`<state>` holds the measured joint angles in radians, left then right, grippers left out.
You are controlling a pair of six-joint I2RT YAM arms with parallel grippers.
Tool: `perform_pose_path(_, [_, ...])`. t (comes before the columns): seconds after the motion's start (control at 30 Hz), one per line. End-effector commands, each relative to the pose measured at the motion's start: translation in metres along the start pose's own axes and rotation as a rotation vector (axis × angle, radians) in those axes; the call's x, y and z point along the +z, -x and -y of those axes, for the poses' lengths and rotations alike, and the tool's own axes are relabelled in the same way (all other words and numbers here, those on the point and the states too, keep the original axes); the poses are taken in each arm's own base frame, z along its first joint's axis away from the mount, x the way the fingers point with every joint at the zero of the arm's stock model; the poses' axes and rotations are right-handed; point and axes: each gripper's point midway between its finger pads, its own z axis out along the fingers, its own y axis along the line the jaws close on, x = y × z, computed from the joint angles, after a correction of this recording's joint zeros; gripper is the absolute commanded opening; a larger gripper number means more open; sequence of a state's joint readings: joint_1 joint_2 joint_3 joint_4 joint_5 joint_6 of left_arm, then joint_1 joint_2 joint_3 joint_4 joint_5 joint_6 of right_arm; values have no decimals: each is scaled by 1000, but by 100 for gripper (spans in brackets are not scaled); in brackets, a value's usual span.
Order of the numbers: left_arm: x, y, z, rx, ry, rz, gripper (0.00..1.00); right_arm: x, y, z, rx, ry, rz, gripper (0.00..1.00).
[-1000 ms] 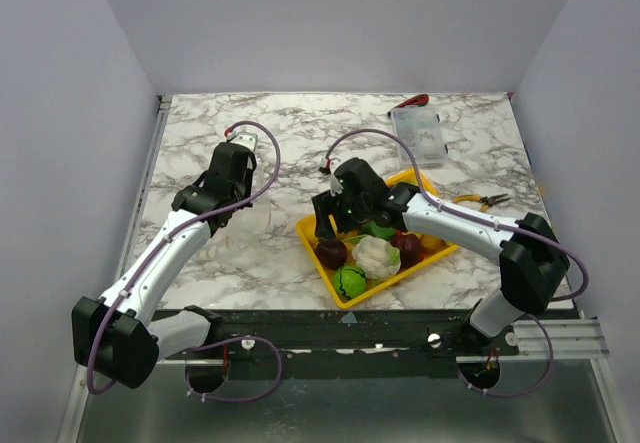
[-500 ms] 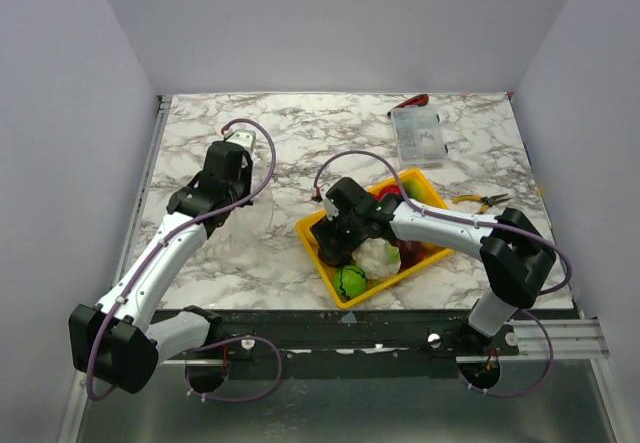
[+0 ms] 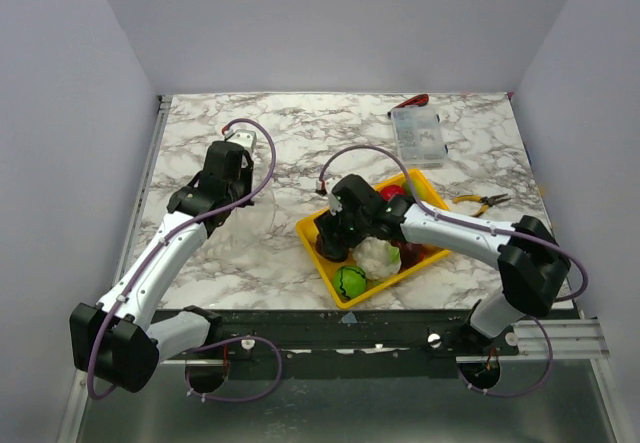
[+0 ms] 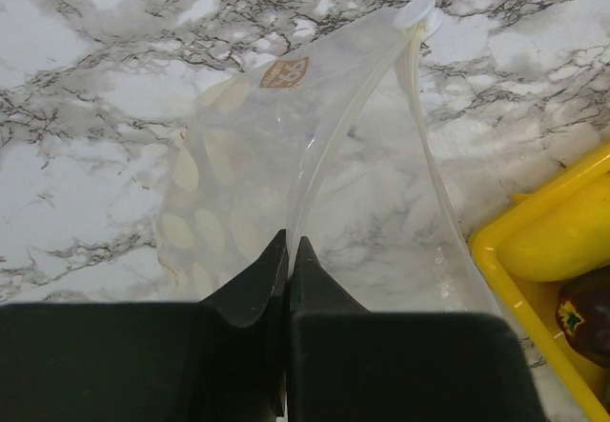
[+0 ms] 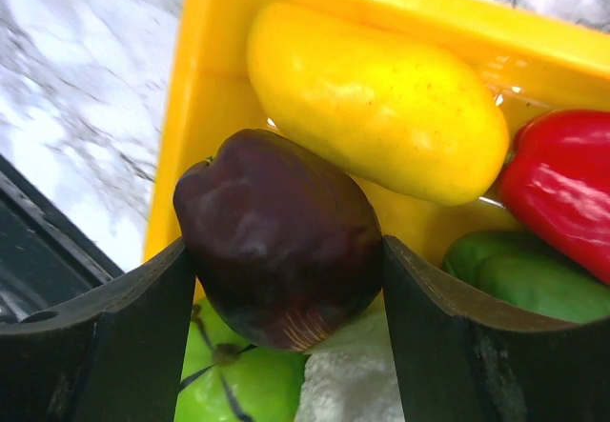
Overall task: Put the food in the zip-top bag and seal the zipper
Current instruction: Pick up the fake fruit from the bin, then place the fake fruit in the zipper food storage bag.
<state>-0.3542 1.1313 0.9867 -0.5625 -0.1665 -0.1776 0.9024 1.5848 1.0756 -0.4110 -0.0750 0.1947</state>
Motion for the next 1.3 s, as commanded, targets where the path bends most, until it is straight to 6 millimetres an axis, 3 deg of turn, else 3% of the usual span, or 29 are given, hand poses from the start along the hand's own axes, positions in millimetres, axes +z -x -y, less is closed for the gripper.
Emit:
perform_pose_path(0.0, [-2,10,5,-19,-29,24,0,-28,51,-13,36,26,205,46])
perform_pose_path(0.17, [-4,11,6,-24,-37,33,0,-46,75,-7,144,-8,370,17])
perform_pose_path(0.23, [-5,12,8,-28,-51,35,0,-58,86,-21,182,85,474,12])
perform_pose_path(0.33, [-5,12,13,-33,-77,36,0,-82,105,-59,207,336,643,11])
perform_pose_path(0.47, [-6,12,15,-40,-93,34,0,-100,128,-88,246,545,749,9])
perform_pose_path(0.63, [-7,12,15,-45,-101,37,0,-118,165,-92,300,597,883,8])
perform_pose_path(0.7, [-8,13,15,-47,-98,45,0,-118,176,-90,307,582,901,8])
perform_pose_path(0.8, [-9,13,15,-54,-101,51,0,-102,185,-93,303,571,866,11])
perform_pose_path(1.07, [-13,18,16,-107,-132,81,0,-55,171,-109,273,570,760,44])
perform_pose_path(1.27, [-12,18,17,-129,-158,77,0,-23,159,-112,230,438,667,53])
